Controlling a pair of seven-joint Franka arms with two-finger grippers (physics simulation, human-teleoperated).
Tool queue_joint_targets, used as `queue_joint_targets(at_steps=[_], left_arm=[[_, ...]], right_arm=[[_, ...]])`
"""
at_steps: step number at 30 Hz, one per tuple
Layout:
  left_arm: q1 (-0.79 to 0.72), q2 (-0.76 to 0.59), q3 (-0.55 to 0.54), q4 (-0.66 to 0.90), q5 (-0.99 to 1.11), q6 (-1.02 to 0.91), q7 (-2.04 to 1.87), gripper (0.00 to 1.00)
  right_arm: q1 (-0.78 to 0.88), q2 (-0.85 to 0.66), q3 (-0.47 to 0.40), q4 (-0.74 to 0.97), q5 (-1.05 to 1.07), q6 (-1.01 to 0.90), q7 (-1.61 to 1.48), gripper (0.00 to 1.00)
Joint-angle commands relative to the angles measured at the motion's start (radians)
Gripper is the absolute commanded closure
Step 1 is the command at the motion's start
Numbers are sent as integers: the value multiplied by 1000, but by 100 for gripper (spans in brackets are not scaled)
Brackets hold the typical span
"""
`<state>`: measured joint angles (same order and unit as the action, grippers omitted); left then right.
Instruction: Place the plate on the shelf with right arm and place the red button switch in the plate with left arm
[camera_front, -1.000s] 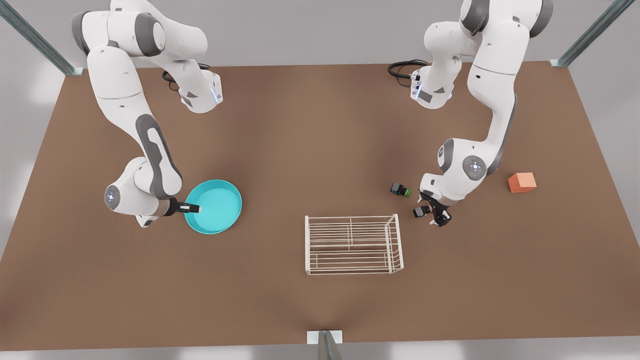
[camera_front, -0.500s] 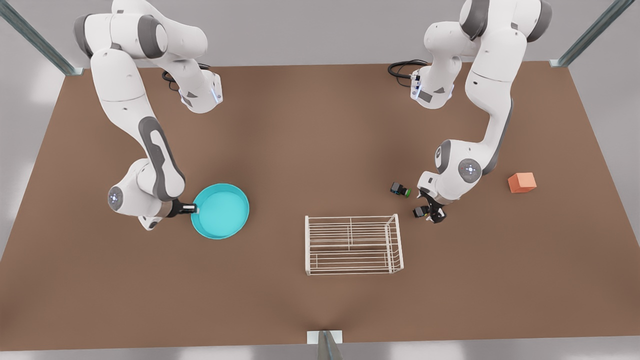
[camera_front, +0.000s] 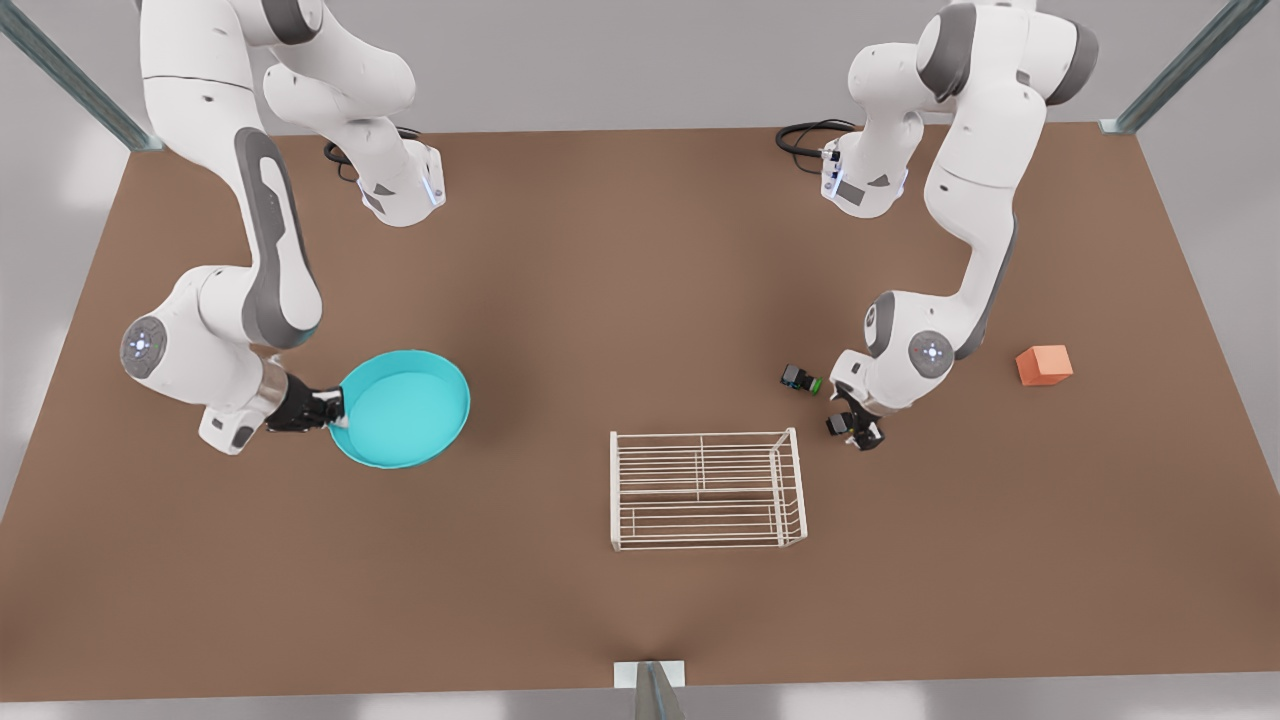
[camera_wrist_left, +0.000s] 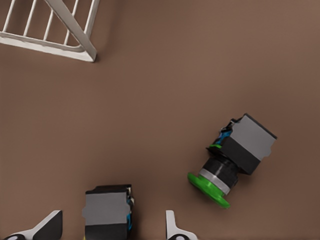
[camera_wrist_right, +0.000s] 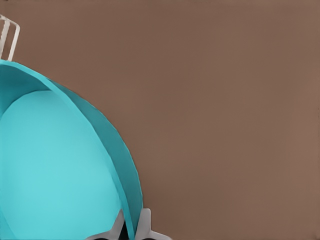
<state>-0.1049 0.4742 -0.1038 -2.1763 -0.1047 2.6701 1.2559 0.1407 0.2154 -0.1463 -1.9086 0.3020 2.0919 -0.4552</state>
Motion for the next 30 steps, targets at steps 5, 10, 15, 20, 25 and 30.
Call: queue_joint_targets(at_steps=[5, 10, 15, 20, 25, 30], left_arm=[[4, 24, 3, 32, 2, 11, 36, 0], [5, 26, 21, 32, 11, 13, 50, 0], [5, 23, 22, 12, 17, 13, 50, 0], [5, 20, 22, 4, 17, 13, 51, 0], [1, 15, 22, 4, 17, 8, 50, 32], [1, 12, 22, 0, 17, 5, 53, 32]], right_arm=[[152, 50, 4, 194, -73, -205, 430, 80], [300, 130, 4, 390, -73, -289, 789, 80], [404, 289, 1, 615, -75, -345, 1058, 79], [471, 441, -12, 767, -70, -309, 1277, 79], [548, 525, -32, 792, -67, -84, 1391, 79], [625, 576, -32, 821, -67, 99, 1552, 79]])
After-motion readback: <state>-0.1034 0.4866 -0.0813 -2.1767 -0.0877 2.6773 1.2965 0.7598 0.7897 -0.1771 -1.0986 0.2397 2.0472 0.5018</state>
